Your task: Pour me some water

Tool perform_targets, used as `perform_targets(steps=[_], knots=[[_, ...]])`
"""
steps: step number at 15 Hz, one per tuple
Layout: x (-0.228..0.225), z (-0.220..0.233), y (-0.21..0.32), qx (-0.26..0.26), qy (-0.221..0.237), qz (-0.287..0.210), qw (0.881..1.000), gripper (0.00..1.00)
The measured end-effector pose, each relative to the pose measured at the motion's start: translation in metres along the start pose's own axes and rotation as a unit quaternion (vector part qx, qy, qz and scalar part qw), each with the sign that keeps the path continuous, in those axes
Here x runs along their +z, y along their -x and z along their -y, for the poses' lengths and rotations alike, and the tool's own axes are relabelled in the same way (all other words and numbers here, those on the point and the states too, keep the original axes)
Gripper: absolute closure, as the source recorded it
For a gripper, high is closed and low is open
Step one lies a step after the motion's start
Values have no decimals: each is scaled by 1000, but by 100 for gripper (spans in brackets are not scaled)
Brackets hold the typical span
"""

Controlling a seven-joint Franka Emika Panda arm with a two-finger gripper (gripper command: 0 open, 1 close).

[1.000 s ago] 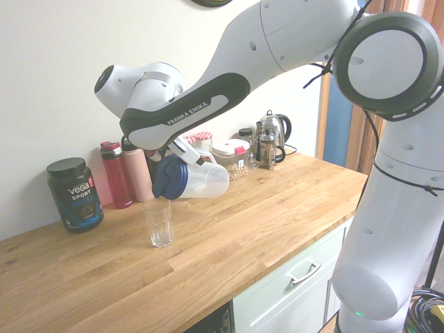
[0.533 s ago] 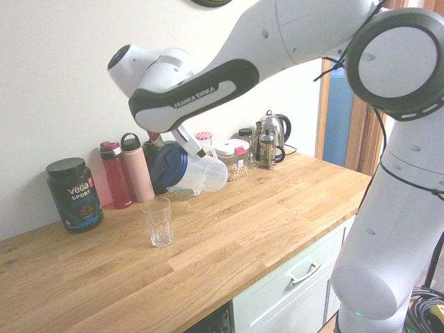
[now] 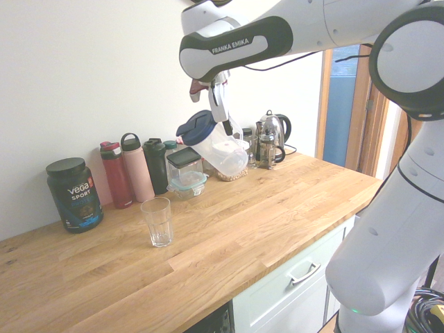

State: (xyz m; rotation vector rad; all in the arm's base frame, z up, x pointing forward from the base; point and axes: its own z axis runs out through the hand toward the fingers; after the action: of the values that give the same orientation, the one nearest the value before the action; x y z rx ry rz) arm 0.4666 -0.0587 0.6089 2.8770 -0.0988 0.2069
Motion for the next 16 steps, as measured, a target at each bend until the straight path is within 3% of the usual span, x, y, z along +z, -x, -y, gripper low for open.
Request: perform_targets(steps=[3, 7, 12, 15, 16], knots=[[30, -44, 15, 77, -57, 16, 995, 100], [70, -67, 48, 160, -150, 24, 975, 100], [113, -115, 74, 262, -275, 10, 925, 100], [126, -115, 73, 297, -345, -30, 890, 100], [130, -112, 72, 298, -359, -51, 883, 100]])
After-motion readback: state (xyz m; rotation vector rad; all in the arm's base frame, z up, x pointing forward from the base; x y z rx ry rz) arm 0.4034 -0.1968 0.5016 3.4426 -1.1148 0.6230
